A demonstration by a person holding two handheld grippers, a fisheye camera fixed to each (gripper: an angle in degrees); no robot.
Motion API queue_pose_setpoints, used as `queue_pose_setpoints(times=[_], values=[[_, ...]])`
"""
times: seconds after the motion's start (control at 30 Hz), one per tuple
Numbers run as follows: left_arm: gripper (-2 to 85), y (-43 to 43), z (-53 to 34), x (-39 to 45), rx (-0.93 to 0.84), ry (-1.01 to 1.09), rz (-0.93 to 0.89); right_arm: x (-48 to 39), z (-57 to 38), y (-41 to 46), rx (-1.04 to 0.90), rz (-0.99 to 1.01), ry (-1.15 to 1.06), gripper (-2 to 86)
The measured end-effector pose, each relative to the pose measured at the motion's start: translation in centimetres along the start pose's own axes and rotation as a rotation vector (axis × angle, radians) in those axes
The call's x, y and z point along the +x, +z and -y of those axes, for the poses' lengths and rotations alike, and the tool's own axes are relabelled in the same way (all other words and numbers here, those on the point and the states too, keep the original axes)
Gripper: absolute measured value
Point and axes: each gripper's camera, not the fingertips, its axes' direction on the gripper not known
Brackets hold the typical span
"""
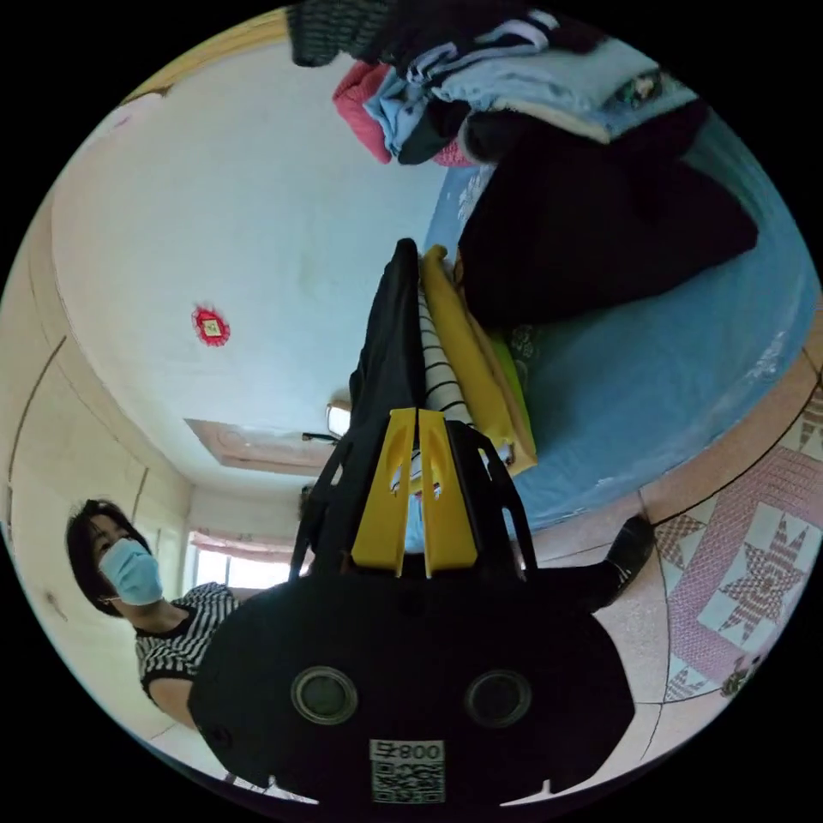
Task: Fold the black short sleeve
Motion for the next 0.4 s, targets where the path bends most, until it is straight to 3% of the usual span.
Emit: queue_pose_setpoints(times=[0.1, 0.2, 0.33, 0.4], values=[[0.8, 1.0, 1.2, 2.2, 0.022, 0.149, 0.051, -5.6, -0.5, 0.1, 0.064, -0.209, -0.172, 0.1], [0.4, 4.0, 3.5, 4.4, -0.011, 0.320, 0.156, -10.6, 0.0, 4.0, -0.016, -0.461, -0.345, 0.0], [0.3, 10.1, 6.1, 3.8, -0.087, 0.464, 0.519, -11.7, 0.6, 11.6, -0.240, -0.738, -0.437, 0.0], [0.2, 12.4, 6.5, 2.2, -0.145, 0.514, 0.603, -11.4, 0.1, 14.0, -0.284, -0.832, -0.460, 0.0]])
